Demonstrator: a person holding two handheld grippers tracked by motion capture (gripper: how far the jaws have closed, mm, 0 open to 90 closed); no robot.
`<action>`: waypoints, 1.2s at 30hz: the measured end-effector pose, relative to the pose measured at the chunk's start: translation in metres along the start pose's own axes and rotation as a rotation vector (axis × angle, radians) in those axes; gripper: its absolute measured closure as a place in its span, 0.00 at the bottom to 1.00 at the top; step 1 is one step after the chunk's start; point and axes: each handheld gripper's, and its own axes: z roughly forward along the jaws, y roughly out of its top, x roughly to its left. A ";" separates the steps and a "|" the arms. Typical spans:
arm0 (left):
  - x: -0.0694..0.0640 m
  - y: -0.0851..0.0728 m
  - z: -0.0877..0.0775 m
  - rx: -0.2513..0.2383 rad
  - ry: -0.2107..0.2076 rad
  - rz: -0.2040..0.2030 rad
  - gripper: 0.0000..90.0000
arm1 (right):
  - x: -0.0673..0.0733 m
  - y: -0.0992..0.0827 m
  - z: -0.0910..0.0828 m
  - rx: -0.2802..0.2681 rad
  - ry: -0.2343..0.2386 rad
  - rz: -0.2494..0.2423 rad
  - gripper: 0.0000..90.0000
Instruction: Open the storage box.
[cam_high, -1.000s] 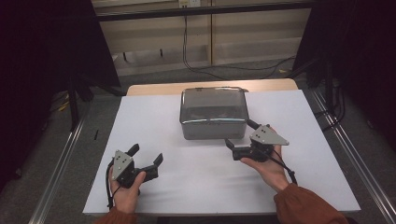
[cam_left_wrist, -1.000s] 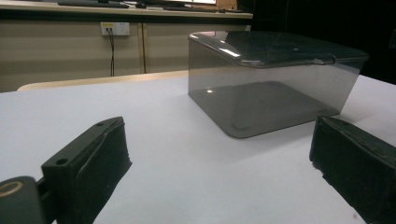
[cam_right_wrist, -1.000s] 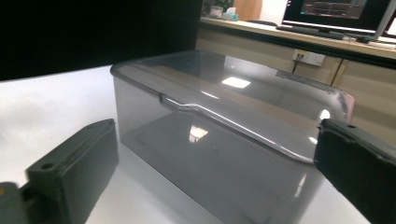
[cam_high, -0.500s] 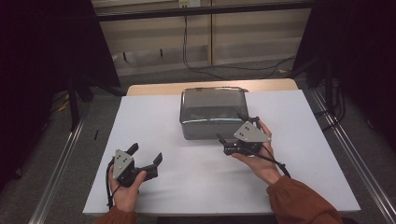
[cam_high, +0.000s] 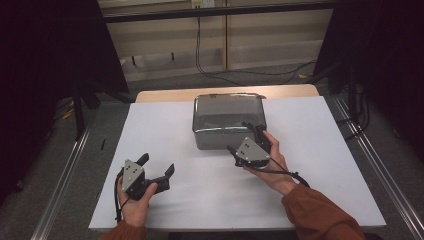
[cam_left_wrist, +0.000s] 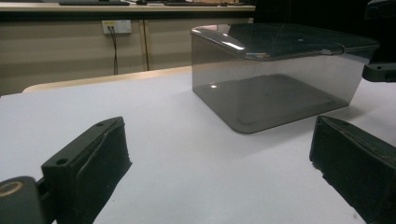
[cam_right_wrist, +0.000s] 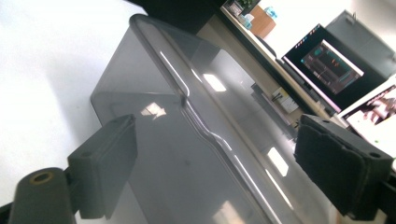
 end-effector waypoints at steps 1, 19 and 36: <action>0.000 0.000 0.000 -0.001 -0.001 -0.002 0.05 | 0.001 0.001 0.001 0.011 -0.010 -0.043 0.17; 0.001 0.000 0.000 0.005 -0.003 0.000 0.05 | 0.019 0.003 0.012 0.070 -0.117 -0.444 0.44; 0.001 0.000 0.000 0.009 -0.006 -0.001 0.05 | 0.029 0.000 0.020 0.120 -0.130 -0.612 0.71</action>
